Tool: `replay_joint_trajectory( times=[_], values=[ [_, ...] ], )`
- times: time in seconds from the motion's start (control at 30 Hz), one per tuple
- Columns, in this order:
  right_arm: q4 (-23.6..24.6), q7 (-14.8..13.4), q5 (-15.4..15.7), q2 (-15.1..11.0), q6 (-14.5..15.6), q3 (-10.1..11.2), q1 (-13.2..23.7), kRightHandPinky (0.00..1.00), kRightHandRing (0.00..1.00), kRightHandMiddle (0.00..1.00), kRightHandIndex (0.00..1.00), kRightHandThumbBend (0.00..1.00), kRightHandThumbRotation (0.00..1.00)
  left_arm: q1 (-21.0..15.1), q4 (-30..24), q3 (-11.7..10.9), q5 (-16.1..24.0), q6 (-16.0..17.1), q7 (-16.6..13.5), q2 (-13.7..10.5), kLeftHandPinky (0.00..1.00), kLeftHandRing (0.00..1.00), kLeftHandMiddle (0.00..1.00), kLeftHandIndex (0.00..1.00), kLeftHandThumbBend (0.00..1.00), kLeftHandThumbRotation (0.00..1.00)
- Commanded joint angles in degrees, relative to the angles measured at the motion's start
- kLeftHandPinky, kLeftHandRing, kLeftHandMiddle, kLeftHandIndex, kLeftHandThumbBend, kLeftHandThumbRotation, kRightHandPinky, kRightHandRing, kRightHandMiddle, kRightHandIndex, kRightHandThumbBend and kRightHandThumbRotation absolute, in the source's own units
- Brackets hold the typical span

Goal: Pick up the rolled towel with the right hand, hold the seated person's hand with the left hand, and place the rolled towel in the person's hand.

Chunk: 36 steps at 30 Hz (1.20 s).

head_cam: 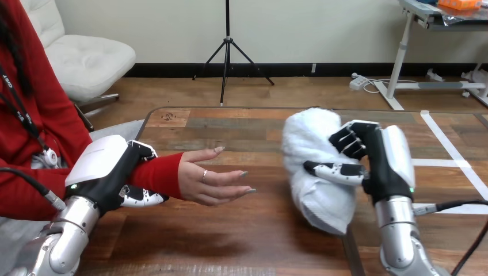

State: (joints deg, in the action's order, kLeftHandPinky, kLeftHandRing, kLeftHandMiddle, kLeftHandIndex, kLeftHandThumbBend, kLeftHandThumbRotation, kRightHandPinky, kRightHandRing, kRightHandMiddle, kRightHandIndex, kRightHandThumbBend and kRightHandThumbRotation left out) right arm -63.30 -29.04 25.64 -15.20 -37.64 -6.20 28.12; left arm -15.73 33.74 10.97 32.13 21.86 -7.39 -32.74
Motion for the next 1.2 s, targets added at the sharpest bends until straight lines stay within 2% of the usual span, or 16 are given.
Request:
replay_joint_trajectory(
  times=[0.0, 0.4, 0.77, 1.17],
  values=[
    [1.49, -2.13, -0.04, 1.59, -4.56, -0.61, 11.19, 0.29, 0.34, 0.38, 0.38, 0.77, 0.00, -5.29, -6.57, -2.35, -3.50, 2.40, -1.65, 2.74, 0.24, 0.29, 0.36, 0.39, 0.50, 0.00],
    [1.71, -0.53, -1.00, 4.05, -4.77, -0.99, 11.78, 0.29, 0.33, 0.37, 0.38, 0.76, 0.00, -5.59, -7.11, -2.42, -3.76, 2.40, -1.56, 3.22, 0.23, 0.28, 0.35, 0.39, 0.50, 0.00],
    [2.53, -1.19, 0.04, 5.29, -4.67, -1.80, 12.16, 0.27, 0.31, 0.36, 0.37, 0.76, 0.00, -5.55, -7.81, -2.63, -4.14, 1.59, -0.92, 3.49, 0.22, 0.28, 0.35, 0.39, 0.49, 0.00],
    [3.21, -0.39, -0.49, 6.29, -5.79, -2.58, 12.53, 0.25, 0.29, 0.35, 0.37, 0.76, 0.00, -5.65, -7.94, -2.95, -4.92, 1.37, -0.25, 3.75, 0.22, 0.28, 0.35, 0.39, 0.48, 0.00]
  ],
)
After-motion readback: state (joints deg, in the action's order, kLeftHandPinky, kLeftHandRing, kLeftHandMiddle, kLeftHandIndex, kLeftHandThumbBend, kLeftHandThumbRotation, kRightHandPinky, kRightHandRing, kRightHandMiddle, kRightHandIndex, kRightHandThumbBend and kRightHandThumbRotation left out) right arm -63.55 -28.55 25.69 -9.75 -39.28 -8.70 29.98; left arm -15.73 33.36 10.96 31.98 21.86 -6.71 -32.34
